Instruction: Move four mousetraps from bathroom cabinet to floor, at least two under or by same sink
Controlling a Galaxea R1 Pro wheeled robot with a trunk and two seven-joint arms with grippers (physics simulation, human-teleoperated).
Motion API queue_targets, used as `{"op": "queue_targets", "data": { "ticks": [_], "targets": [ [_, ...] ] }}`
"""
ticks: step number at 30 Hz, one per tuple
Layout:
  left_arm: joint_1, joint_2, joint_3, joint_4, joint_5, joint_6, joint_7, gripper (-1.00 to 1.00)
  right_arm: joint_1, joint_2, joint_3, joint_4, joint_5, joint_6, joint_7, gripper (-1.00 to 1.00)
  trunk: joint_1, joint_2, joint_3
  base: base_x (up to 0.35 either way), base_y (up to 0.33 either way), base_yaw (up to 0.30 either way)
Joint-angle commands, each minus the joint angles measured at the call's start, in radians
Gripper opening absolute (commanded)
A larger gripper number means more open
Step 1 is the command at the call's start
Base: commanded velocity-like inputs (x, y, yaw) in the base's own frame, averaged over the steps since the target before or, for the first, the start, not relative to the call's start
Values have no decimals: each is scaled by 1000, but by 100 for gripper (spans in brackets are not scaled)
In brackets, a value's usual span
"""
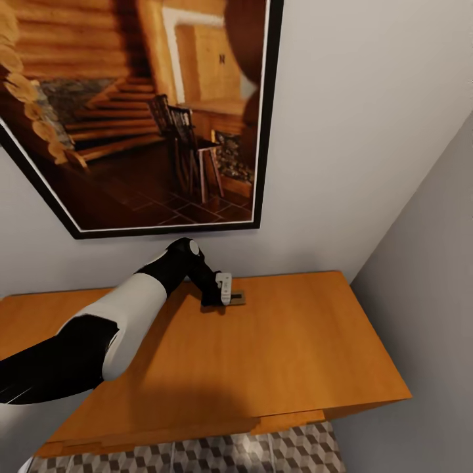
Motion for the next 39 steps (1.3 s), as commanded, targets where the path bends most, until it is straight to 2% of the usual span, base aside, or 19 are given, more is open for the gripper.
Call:
{"op": "queue_targets", "data": {
  "ticks": [1,12,19,39],
  "targets": [
    [-1,0,-2,-1,-2,6,-1,-100,-1,-1,7,1,-11,-4,4,-100,1,-2,0,0,0,0],
    [-1,0,-3,-1,-2,6,-1,-100,-1,-1,7,1,-11,-4,4,-100,1,-2,18,0,0,0],
    [-1,0,-3,-1,-2,6,-1,-100,-1,-1,6,2,-11,-4,4,-100,1,-2,22,-24,0,0],
    [-1,0,-3,-1,-2,8,-2,-100,-1,-1,6,2,-11,-4,4,-100,1,-2,22,-316,0,0]
  ]
}}
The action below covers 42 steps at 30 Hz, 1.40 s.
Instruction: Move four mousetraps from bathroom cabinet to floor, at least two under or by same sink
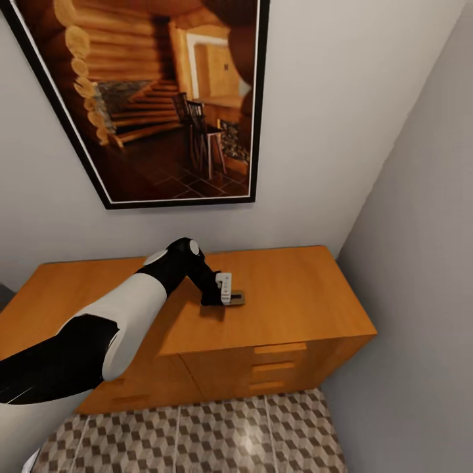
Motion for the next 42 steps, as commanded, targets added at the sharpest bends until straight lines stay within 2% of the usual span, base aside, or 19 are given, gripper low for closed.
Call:
{"op": "queue_targets", "data": {
  "ticks": [1,42],
  "targets": [
    [0,0,-2,-1,-2,6,-1,-100,-1,-1,7,1,-11,-4,3,-100,0,-2,-2,-343,0,0],
    [0,0,-2,3,-2,32,0,-100,-1,-1,10,2,-11,-4,3,-100,0,-2,-2,-343,0,0]
  ]
}}
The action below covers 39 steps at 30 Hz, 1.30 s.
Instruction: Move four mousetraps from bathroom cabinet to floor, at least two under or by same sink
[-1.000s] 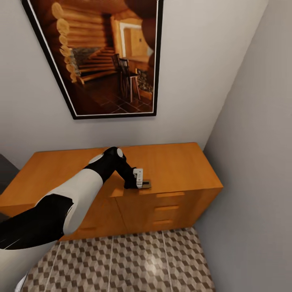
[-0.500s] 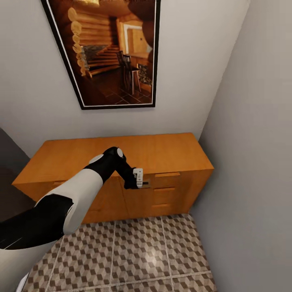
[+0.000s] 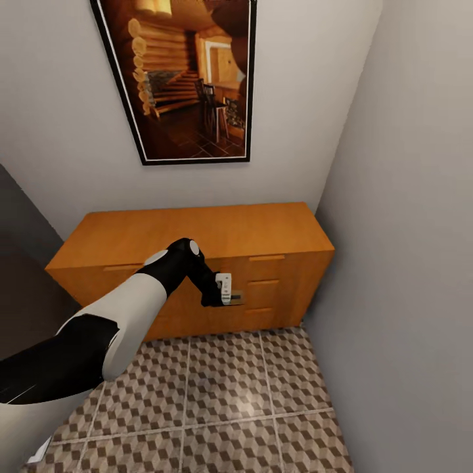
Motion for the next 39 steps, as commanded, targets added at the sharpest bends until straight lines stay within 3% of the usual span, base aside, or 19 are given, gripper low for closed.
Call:
{"op": "queue_targets", "data": {
  "ticks": [1,12,16,21,22,26,31,33,34,37,38,39],
  "targets": [
    [-1,0,-2,-1,-1,8,-2,-100,-1,-1,7,1,-11,-4,3,-100,0,-2,-2,-343,0,0],
    [13,0,-2,14,-1,8,0,-100,1,-1,6,1,-11,-4,3,-100,0,-2,-2,-195,0,0],
    [62,0,-2,18,-1,6,6,-100,1,-1,3,1,-12,-4,3,-100,0,-2,-2,-10,0,0],
    [187,0,-2,22,-1,1,68,-100,0,-1,0,1,-12,-4,3,-100,0,-2,-2,-1,0,0],
    [231,0,-2,34,-1,0,119,-100,0,-1,-1,1,-13,-4,3,-100,0,-2,-2,0,0,0],
    [314,0,-2,94,-1,-3,239,-100,0,-2,-2,0,-14,-4,2,-100,0,-2,-2,0,0,0],
    [403,0,0,252,2,-35,490,-100,-1,-4,-4,-1,-14,-32,2,-100,0,-2,-2,0,0,0],
    [430,0,2,336,25,-56,626,-100,-1,-5,-3,-1,-15,-66,2,-100,0,-2,-2,0,0,0],
    [437,0,2,352,38,-62,659,-100,-1,-5,-3,-1,-15,-75,2,-100,0,-2,-2,0,0,0],
    [509,0,3,395,173,-112,840,-100,-1,-5,-3,-1,-15,-106,2,-100,0,-2,-2,0,0,0],
    [521,0,3,397,203,-119,867,-100,-1,-5,-3,-1,-15,-109,2,-100,0,-2,-2,0,0,0],
    [542,0,3,402,264,-131,919,-100,-1,-5,-3,-1,-16,-112,1,-100,0,-2,-2,0,0,0]
  ]
}}
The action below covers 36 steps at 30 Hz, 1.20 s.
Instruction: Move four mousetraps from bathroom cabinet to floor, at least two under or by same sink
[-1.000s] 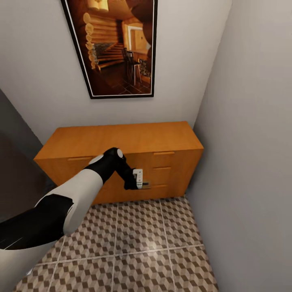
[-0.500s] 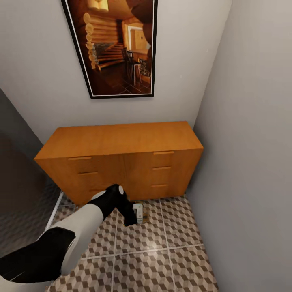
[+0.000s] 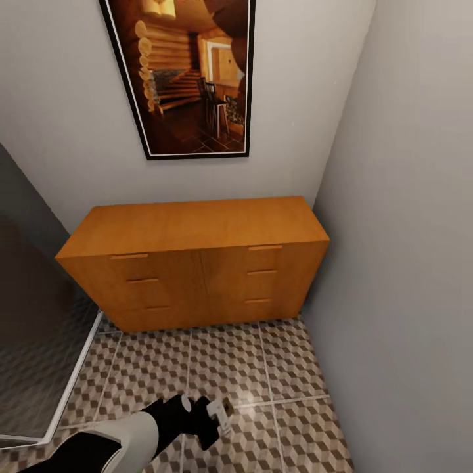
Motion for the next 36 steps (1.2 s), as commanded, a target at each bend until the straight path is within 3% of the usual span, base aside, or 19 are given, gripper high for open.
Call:
{"op": "queue_targets", "data": {
  "ticks": [1,3,4,6,7,8,9,10,12,13,14,16,18,21,23,26,28,32,36],
  "targets": [
    [8,0,-6,4,37,-8,29,-100,-1,-1,6,1,-11,-5,5,-100,1,-2,-1,0,0,0],
    [41,15,-6,7,144,-37,115,-100,-1,-1,6,1,-12,-9,5,-100,1,-2,-1,0,0,0],
    [51,23,-6,8,167,-49,133,-100,-1,-2,6,1,-12,-9,5,-100,1,-2,-1,0,0,0],
    [83,53,-6,9,260,-121,183,-100,-1,-2,6,0,-13,-13,5,-100,1,-2,-1,0,0,0],
    [109,81,-5,9,370,-197,215,-100,-3,-2,5,0,-13,-37,5,-100,1,-2,-1,0,0,0],
    [116,90,-5,9,401,-214,221,-100,-3,-2,5,0,-13,-45,5,-100,1,-2,-1,0,0,0],
    [138,118,-5,9,501,-268,238,-100,-7,-2,5,0,-13,-72,4,-100,1,-2,-1,0,0,0],
    [145,127,-5,9,535,-288,243,-100,-8,-2,5,0,-13,-79,4,-100,1,-2,-1,0,0,0],
    [177,162,-5,9,666,-377,259,-100,-18,-2,4,0,-13,-95,3,-100,1,-2,-1,0,0,0],
    [185,171,-5,9,695,-401,261,-100,-22,-2,4,0,-13,-97,3,-100,1,-2,-1,0,0,0],
    [200,188,-6,10,747,-450,265,-100,-31,-2,4,0,-13,-100,3,-100,1,-2,-1,0,0,0],
    [217,209,-6,10,804,-515,269,-100,-49,-2,4,0,-13,-102,2,-100,1,-2,-1,0,0,0],
    [231,228,-6,11,837,-560,271,-100,-66,-2,4,1,-13,-102,-10,-100,1,-2,-1,0,0,0],
    [264,272,-5,10,884,-633,274,-100,-123,2,7,1,-9,-98,-111,-100,1,-2,-1,0,0,0],
    [271,283,-5,10,931,-689,281,-100,-157,5,9,1,-5,-93,-163,-100,1,-2,-1,0,0,0],
    [274,288,-5,10,993,-723,320,-100,-195,9,11,-1,-3,-88,-185,-100,1,-2,-1,0,0,0],
    [276,292,-5,10,1046,-738,386,-100,-235,33,13,-7,4,-80,-194,-100,1,-2,-1,0,0,0],
    [279,294,-6,11,1081,-745,474,-100,-277,76,13,-11,38,-63,-200,-100,1,-2,-1,0,0,0],
    [279,293,-6,11,1091,-747,507,-100,-289,90,17,-12,59,-61,-201,-100,1,-2,-1,0,0,0]
  ]
}}
